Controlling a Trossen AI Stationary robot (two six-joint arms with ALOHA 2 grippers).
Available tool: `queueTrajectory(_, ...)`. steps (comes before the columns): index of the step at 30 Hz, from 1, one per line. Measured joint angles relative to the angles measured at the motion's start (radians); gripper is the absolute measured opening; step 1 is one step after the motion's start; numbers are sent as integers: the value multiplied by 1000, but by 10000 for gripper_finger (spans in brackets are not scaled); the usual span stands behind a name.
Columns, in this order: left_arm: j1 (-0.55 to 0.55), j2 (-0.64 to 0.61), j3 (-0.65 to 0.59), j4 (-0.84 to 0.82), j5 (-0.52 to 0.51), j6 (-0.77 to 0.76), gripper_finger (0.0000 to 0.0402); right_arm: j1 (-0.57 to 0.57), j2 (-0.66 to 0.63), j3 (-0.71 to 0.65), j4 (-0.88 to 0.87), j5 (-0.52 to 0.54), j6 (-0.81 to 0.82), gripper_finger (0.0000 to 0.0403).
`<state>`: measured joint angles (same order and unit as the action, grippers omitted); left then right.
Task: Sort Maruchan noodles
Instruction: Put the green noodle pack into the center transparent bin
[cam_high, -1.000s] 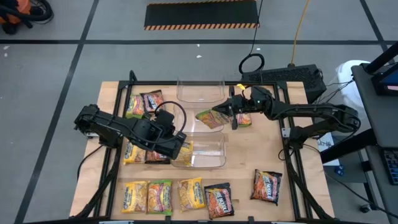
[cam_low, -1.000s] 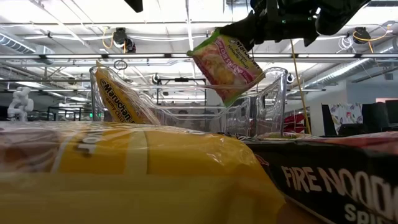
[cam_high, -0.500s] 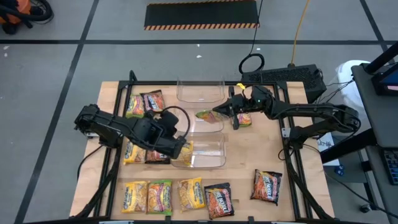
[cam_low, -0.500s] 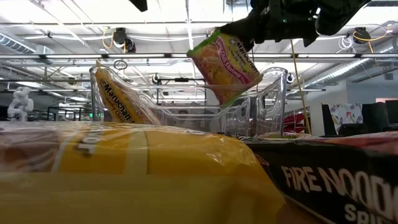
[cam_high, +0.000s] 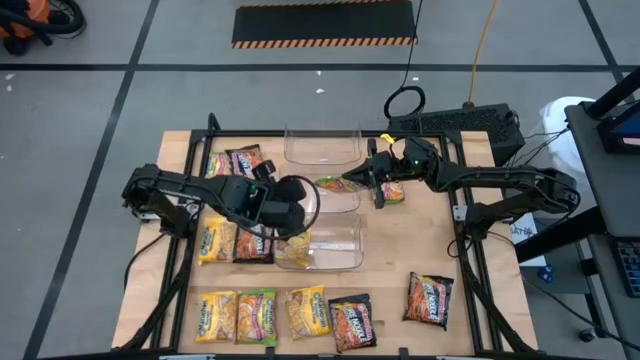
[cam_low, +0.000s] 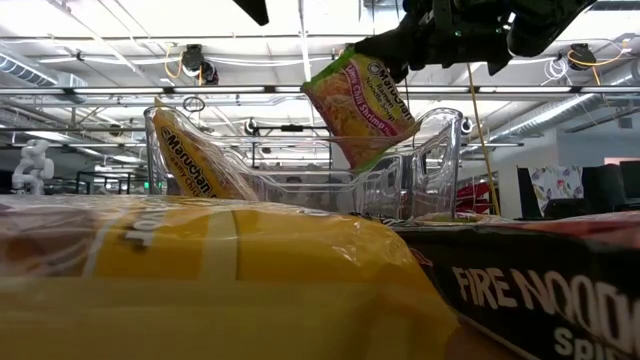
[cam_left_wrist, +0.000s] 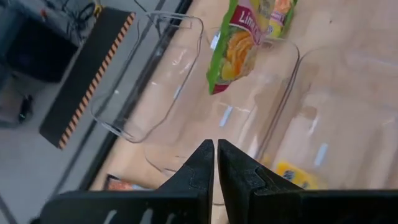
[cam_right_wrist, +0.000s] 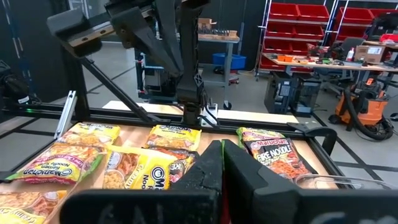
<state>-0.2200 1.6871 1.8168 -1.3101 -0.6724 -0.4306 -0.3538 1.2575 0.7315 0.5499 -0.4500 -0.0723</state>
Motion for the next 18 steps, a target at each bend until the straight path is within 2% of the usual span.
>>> queueTrajectory(4,20,0,0,-1,22,91,28,0,0,0,0,0,-3,0)
queueTrajectory(8,34,0,0,-2,59,101,27,0,0,0,0,0,-3,0)
queueTrajectory(13,37,0,0,-2,79,122,6,0,0,0,0,2,-3,0)
queueTrajectory(18,39,0,0,-2,97,102,16,0,0,0,0,3,-3,0)
